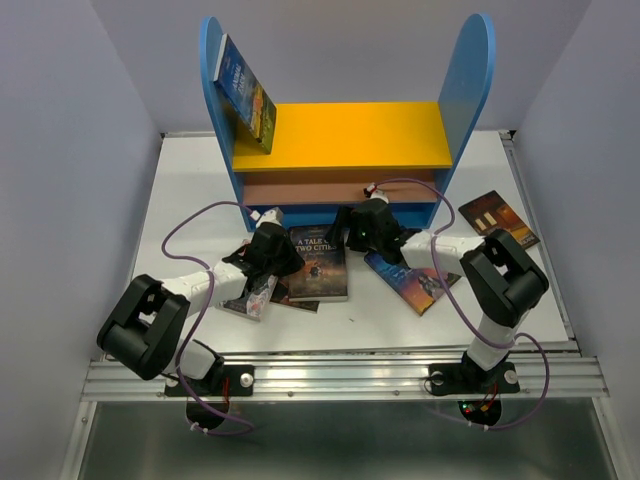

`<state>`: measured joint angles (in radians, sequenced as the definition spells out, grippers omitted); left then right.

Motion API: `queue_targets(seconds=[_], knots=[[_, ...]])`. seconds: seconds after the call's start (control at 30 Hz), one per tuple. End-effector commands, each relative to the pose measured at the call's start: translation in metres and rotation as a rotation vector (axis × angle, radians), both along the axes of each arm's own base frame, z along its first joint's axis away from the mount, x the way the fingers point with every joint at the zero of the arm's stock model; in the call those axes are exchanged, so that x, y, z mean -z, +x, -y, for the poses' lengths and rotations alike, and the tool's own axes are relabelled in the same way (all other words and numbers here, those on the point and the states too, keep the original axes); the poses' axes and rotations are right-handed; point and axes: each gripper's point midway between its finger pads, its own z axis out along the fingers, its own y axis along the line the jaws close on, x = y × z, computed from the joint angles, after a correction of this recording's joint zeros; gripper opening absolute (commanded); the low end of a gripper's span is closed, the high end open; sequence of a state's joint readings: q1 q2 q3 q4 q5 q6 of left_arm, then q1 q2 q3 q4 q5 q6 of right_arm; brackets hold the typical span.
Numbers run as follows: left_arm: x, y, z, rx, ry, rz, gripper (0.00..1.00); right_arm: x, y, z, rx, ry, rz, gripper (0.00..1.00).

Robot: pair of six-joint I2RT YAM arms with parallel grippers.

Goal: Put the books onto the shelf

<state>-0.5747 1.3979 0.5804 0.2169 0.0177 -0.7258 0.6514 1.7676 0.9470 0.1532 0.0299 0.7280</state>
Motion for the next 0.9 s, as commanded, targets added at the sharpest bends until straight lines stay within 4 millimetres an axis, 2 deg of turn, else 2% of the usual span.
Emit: queue_targets(seconds=[0.0, 0.2, 0.33, 0.57, 0.83, 0.87], knots=[[0.015, -0.011, -0.012, -0.016, 0.052, -0.051, 0.18, 0.085, -0.086, 0.038, 0.0, -0.155, -0.41, 0.97], [0.013, -0.014, -0.013, -0.025, 0.032, -0.04, 0.17, 0.063, -0.091, 0.02, -0.093, -0.1, -0.343, 0.96], [0.013, -0.013, -0.013, -0.027, 0.024, -0.032, 0.17, 0.053, -0.097, 0.018, -0.117, -0.088, -0.322, 0.96], [0.014, -0.014, -0.013, -0.03, 0.016, -0.026, 0.17, 0.058, -0.101, 0.015, -0.144, -0.089, -0.327, 0.96], [0.013, -0.015, -0.014, -0.033, 0.008, -0.016, 0.17, 0.057, -0.091, 0.002, -0.122, -0.041, -0.32, 0.95], [0.013, -0.015, -0.013, -0.03, 0.007, -0.015, 0.17, 0.055, -0.085, -0.004, -0.124, -0.015, -0.301, 0.93]])
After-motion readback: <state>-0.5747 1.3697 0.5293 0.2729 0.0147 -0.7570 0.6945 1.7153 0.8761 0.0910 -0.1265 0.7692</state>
